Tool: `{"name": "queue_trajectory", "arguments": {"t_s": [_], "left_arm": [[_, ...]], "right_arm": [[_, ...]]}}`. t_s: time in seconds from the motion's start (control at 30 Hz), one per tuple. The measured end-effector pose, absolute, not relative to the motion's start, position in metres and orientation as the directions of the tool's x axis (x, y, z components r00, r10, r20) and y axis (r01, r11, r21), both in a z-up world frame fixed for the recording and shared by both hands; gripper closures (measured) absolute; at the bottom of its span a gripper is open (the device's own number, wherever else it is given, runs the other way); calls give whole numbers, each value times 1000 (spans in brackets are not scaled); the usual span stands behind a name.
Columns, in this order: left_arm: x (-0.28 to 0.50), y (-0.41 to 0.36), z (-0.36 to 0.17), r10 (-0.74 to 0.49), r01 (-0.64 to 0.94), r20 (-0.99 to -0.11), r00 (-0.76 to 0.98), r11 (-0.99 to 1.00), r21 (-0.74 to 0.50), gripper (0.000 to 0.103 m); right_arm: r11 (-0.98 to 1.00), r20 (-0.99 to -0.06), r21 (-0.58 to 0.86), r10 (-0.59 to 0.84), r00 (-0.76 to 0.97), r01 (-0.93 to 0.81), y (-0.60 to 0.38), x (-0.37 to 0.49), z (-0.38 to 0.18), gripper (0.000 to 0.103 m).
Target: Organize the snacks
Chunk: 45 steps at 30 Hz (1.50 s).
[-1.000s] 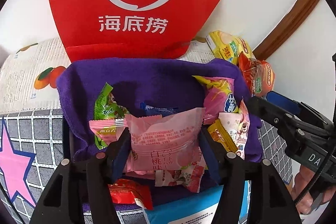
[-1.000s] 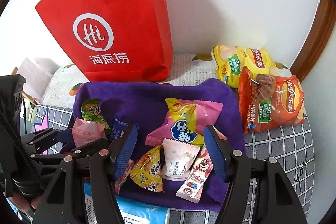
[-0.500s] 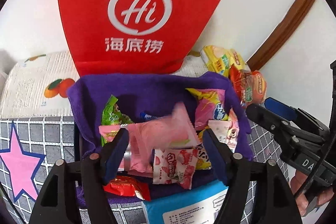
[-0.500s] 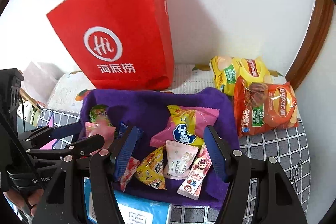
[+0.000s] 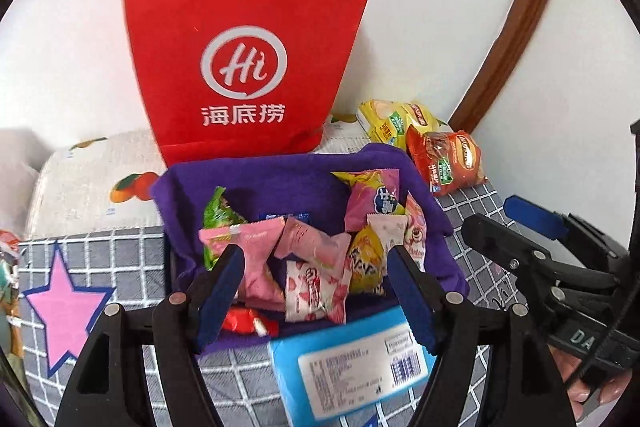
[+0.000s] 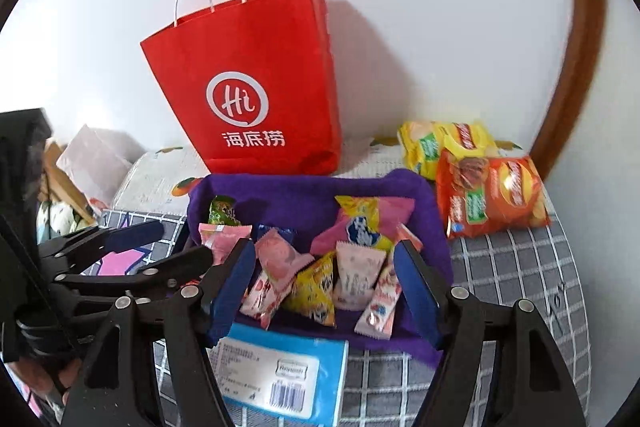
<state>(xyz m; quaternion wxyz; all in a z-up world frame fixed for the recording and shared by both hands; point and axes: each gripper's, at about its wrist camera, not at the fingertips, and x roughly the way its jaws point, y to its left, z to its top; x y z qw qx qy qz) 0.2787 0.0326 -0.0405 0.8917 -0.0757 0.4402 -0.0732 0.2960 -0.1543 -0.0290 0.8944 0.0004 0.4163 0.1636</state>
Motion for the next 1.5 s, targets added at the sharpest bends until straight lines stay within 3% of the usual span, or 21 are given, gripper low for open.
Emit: {"name": "queue_trajectory", "arguments": {"t_s": [0.2, 0.3, 0.4, 0.53, 0.63, 0.9, 1.5], "left_arm": [[232, 28, -21, -167, 60, -741, 651, 984, -169, 31], [203, 22, -14, -169, 67, -721, 673, 984, -168, 31], [177, 13, -11, -164, 79, -712, 683, 985, -151, 31], [144, 5, -9, -147, 71, -700, 699, 988, -136, 26], [121, 1, -7, -136, 59, -692, 709, 989, -134, 16], [67, -5, 7, -68, 14, -665, 744, 996, -86, 5], [14, -23, 16, -36, 20, -630, 776, 999, -32, 5]], "right_arm": [[958, -740, 130, 266, 617, -257, -168, 246, -22, 32], [980, -715, 72, 182, 675, -188, -174, 214, -16, 31], [987, -678, -5, 117, 726, -164, -177, 179, -12, 12], [987, -677, 10, 124, 726, -159, -184, 143, -10, 7], [990, -689, 8, 109, 716, -142, -188, 122, -10, 6], [991, -690, 27, 115, 715, -134, -203, 67, 4, 0], [996, -664, 36, 86, 743, -83, -222, 17, 13, 0]]}}
